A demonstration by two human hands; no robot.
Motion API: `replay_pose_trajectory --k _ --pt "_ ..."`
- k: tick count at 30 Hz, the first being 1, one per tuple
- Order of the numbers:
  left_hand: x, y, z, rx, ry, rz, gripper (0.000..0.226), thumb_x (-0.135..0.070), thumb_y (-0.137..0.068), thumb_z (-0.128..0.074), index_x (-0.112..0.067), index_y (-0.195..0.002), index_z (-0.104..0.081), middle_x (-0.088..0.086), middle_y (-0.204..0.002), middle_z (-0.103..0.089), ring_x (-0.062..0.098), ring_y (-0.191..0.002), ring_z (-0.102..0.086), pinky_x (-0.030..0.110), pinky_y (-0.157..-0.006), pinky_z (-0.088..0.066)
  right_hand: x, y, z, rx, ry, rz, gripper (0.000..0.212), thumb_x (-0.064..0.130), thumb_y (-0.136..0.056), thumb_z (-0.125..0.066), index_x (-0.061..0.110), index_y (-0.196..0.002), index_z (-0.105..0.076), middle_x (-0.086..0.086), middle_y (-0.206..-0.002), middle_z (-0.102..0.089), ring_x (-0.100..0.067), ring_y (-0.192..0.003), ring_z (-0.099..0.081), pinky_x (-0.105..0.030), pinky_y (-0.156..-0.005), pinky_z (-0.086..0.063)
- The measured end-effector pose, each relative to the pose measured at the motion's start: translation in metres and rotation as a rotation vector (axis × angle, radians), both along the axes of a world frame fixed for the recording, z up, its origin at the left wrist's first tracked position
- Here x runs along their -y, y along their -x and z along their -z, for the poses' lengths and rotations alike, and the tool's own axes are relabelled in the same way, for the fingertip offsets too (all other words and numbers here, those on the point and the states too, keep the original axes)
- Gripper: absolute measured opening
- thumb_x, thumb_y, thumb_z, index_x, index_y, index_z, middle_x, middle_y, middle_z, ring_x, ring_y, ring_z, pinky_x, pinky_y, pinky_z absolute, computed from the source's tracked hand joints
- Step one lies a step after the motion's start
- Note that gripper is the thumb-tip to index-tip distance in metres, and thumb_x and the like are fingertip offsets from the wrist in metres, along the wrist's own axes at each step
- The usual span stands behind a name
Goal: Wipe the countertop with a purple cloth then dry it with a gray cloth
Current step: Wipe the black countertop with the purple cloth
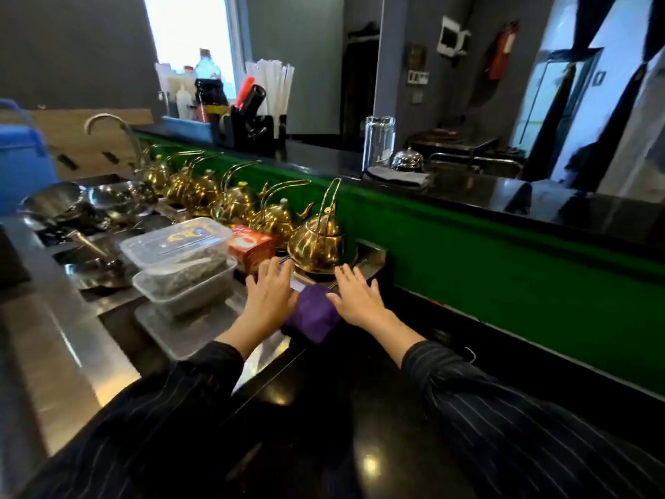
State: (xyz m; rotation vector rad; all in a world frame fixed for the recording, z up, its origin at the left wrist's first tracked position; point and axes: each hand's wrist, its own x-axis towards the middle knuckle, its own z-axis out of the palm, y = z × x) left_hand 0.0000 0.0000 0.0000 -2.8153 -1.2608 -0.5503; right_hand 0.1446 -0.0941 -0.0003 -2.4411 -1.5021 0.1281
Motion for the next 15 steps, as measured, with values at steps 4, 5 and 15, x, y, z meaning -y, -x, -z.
replay_pose_trajectory --k 4,5,15 --pt "0.007 -0.005 0.018 -0.077 0.275 -0.035 0.051 -0.044 -0.091 -0.046 -0.013 -0.132 -0.042 0.013 -0.134 -0.048 0.031 -0.126 -0.042 0.054 -0.102 -0.035 -0.014 0.024 0.019 -0.068 0.113 0.001 0.056 0.03 -0.102 -0.032 0.009 -0.152 -0.019 -0.009 -0.16 -0.021 -0.028 -0.149 -0.011 -0.06 -0.115 -0.014" --pt "0.007 -0.008 0.023 -0.014 0.376 -0.026 0.046 -0.042 -0.092 -0.046 -0.012 -0.127 -0.045 0.014 -0.13 -0.053 0.032 -0.121 -0.047 0.053 -0.103 -0.037 -0.016 0.026 0.022 -0.069 0.092 0.023 0.054 0.029 -0.102 -0.033 0.008 -0.151 -0.024 -0.011 -0.156 -0.027 -0.03 -0.147 -0.017 -0.06 -0.114 -0.018" --pt "0.017 -0.051 -0.008 0.242 0.474 0.047 0.014 -0.013 -0.077 -0.057 -0.008 -0.091 -0.058 0.015 -0.097 -0.063 0.032 -0.093 -0.061 0.038 -0.077 -0.047 -0.009 0.004 0.002 -0.281 -0.148 0.226 0.041 0.008 -0.086 -0.059 0.002 -0.125 -0.049 -0.017 -0.134 -0.043 -0.035 -0.128 -0.04 -0.039 -0.101 -0.041"
